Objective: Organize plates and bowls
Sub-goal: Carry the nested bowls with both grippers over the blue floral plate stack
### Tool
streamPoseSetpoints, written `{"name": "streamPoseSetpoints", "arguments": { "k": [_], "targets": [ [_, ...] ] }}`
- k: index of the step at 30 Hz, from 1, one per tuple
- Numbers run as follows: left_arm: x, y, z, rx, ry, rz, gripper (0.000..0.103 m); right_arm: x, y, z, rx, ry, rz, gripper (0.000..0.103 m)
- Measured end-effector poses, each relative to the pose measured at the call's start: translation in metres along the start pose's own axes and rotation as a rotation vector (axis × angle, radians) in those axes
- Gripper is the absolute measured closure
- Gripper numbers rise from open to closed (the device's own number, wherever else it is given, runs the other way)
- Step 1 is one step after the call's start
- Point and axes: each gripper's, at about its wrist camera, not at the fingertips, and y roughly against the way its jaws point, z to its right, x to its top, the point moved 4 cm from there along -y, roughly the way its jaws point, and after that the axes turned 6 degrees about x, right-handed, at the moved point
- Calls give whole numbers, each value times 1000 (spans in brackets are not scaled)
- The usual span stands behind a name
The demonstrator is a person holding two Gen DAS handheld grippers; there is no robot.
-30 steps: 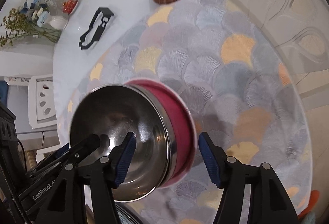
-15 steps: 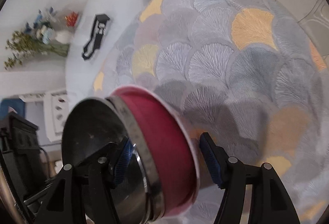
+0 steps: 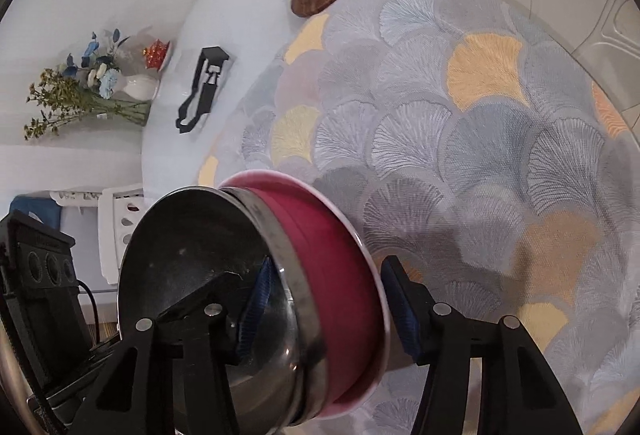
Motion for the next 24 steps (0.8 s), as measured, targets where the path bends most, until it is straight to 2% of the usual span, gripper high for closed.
{"name": "streamPoseSetpoints", "arguments": {
  "k": [7, 15, 24],
  "targets": [
    [0, 7, -1, -8, 29, 7, 66, -7, 7, -13, -24, -15, -22, 49],
    [-11, 34, -13, -19, 63, 26, 66, -17, 11, -37, -45, 8, -58, 49],
    [-43, 68, -44, -2, 102, 29, 66, -58, 6, -69, -38, 11, -109, 49]
  ]
}}
